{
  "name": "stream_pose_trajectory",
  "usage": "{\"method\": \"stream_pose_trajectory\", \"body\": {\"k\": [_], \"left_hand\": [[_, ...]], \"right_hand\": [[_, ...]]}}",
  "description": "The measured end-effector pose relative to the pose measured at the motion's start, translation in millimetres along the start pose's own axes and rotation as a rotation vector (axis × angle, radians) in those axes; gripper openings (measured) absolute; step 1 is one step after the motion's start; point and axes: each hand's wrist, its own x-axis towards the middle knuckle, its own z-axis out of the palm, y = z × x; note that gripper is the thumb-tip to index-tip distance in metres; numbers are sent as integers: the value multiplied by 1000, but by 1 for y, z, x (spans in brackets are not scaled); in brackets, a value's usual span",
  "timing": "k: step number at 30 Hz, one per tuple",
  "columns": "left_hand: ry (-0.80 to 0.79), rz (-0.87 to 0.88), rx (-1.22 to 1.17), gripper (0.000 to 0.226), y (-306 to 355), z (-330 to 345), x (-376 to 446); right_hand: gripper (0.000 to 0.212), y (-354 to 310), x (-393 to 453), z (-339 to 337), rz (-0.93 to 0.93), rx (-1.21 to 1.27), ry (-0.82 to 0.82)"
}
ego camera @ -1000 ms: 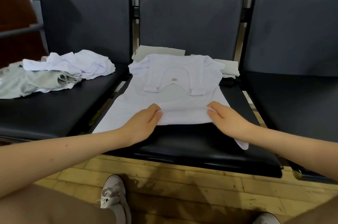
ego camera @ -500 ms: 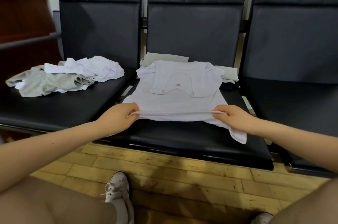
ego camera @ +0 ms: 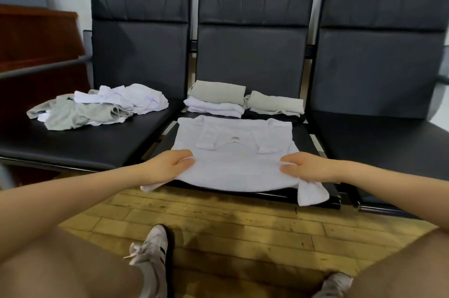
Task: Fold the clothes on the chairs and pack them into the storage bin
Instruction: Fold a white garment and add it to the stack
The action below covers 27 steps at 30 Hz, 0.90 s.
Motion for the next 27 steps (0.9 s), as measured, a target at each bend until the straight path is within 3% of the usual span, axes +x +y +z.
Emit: {"method": "stream_pose_trajectory", "body": {"k": [4,5,8,14,19,27], "left_hand": [[-10,43,62,34,-2,-19,-6],[18,44,93,36,-5,-25,-6],[129,17,177,12,-14,-40,1],[363,-105,242,26,-21,-56,31],[548,-175,222,24,-27,-45,72],[623,-284,310,27,-61,-46,129]], "right_hand": [[22,-4,-7,-2,-3,-30,-12],[21,-4,-7,-5,-9,-45,26],[21,2,-2,-16,21,-101,192],[25,18,14,-45,155,-173,459],[25,33,47,-55,245,-27,685],[29,65,115,-70,327,164,790]]}}
